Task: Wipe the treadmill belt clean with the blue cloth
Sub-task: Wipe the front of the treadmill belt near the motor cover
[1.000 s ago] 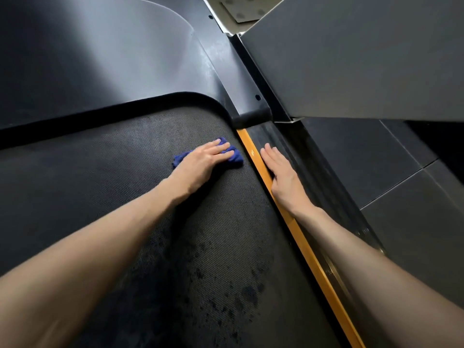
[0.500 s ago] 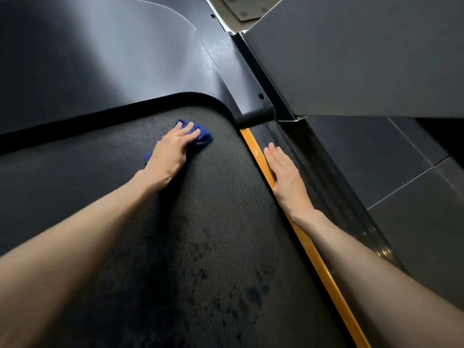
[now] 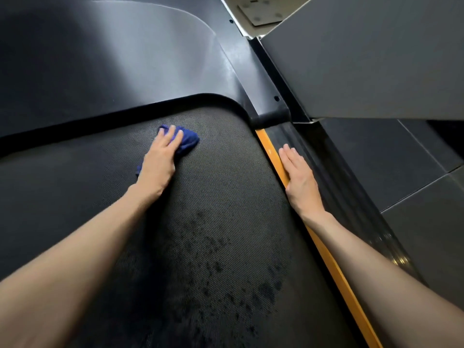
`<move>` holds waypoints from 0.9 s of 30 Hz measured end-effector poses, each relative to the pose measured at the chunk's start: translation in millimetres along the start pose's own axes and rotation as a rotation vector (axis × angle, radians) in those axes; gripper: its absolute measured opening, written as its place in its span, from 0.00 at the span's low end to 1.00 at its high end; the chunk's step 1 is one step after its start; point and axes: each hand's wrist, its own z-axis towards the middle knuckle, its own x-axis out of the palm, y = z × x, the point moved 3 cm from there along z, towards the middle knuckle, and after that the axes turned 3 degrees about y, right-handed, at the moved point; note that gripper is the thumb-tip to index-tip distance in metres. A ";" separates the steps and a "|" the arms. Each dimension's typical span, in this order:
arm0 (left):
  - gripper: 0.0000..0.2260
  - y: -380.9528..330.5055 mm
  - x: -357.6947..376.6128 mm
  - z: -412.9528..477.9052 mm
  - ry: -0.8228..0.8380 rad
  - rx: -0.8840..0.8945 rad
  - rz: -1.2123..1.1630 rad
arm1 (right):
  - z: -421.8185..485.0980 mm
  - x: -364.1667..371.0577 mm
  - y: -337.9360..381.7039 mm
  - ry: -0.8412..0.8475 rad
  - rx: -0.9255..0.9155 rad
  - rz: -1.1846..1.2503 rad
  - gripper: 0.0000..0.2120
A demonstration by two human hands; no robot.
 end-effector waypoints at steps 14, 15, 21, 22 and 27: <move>0.19 -86.1 44.0 -70.9 0.279 0.729 0.041 | -0.7 -3.9 3.4 0.029 0.053 -0.031 0.26; 0.18 -64.5 36.9 -54.2 0.224 0.582 0.044 | -0.9 -4.0 3.1 0.033 0.055 -0.015 0.26; 0.23 20.1 -10.4 -23.8 0.036 -0.102 0.059 | -1.2 -2.6 2.9 0.000 0.062 -0.008 0.24; 0.22 5.9 -5.7 -29.8 0.017 -0.082 0.055 | -1.7 -2.3 3.5 -0.008 0.066 -0.013 0.24; 0.20 -99.9 46.9 -97.0 0.175 0.391 -0.034 | -0.4 -2.5 5.4 -0.025 0.072 -0.026 0.26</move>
